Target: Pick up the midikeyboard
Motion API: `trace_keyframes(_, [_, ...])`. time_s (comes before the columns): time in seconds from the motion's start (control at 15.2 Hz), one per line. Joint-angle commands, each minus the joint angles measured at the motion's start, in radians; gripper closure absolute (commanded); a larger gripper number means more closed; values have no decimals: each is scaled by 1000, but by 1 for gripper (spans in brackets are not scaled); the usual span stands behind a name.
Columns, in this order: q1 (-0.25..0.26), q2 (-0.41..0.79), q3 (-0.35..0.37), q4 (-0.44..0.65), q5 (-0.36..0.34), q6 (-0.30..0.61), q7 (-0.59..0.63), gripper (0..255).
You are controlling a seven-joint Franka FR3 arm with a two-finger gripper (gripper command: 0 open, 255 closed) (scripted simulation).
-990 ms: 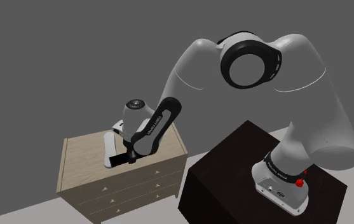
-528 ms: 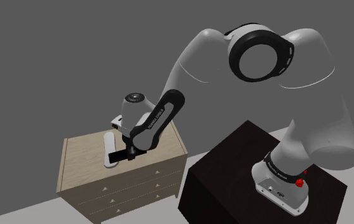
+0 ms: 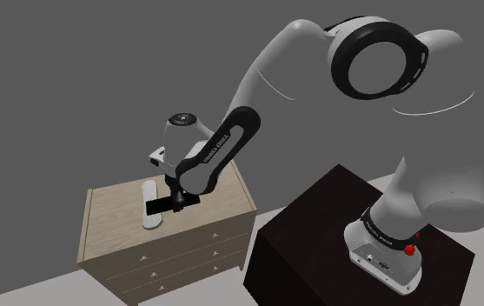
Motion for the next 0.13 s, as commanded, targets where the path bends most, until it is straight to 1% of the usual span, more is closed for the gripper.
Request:
trace_keyframes(0.0, [2, -10, 1, -2, 1, -8, 4, 255])
trace_keyframes(0.07, [2, -10, 1, -2, 1, -8, 4, 255])
